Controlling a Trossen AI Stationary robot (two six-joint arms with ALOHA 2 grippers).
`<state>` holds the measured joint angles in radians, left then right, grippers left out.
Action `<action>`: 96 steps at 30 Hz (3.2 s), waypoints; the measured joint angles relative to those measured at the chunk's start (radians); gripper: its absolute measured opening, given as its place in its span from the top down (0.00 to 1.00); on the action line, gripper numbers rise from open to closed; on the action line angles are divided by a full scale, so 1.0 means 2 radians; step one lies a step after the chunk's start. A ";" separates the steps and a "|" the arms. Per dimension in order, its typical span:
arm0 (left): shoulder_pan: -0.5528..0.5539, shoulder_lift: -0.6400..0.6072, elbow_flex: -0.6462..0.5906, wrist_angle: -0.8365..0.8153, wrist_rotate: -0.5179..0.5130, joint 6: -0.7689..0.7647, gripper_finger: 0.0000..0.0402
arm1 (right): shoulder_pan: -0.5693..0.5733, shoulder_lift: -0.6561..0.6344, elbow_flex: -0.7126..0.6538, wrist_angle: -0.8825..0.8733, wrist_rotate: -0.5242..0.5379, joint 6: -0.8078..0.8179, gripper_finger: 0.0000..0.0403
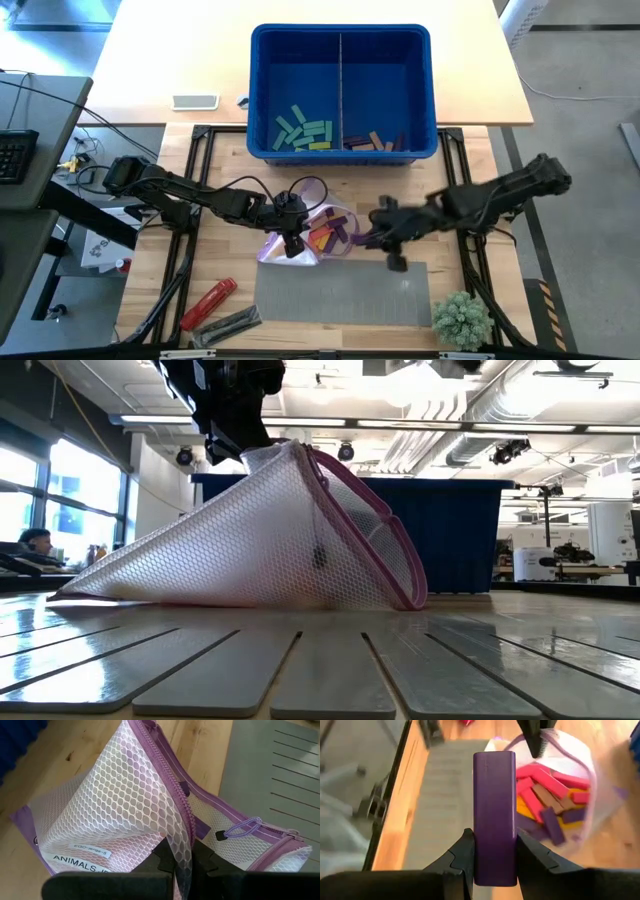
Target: Sort blocks
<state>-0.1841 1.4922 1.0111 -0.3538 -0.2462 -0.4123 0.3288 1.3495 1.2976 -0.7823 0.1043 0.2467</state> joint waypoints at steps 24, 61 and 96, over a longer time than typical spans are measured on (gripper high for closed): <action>-0.021 0.000 0.000 0.033 -0.003 -0.024 1.00 | -0.084 0.222 -0.047 0.222 0.089 0.166 0.54; -0.026 0.000 0.000 0.031 -0.019 -0.010 1.00 | -0.416 0.001 0.084 0.029 0.090 -0.097 0.29; -0.013 0.000 0.000 0.007 -0.012 -0.018 1.00 | -0.590 0.217 0.084 0.053 -0.051 -0.153 0.29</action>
<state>-0.2091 1.4921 1.0111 -0.3397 -0.2710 -0.4487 -0.8520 1.7833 1.4651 -0.6754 0.0030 -0.0587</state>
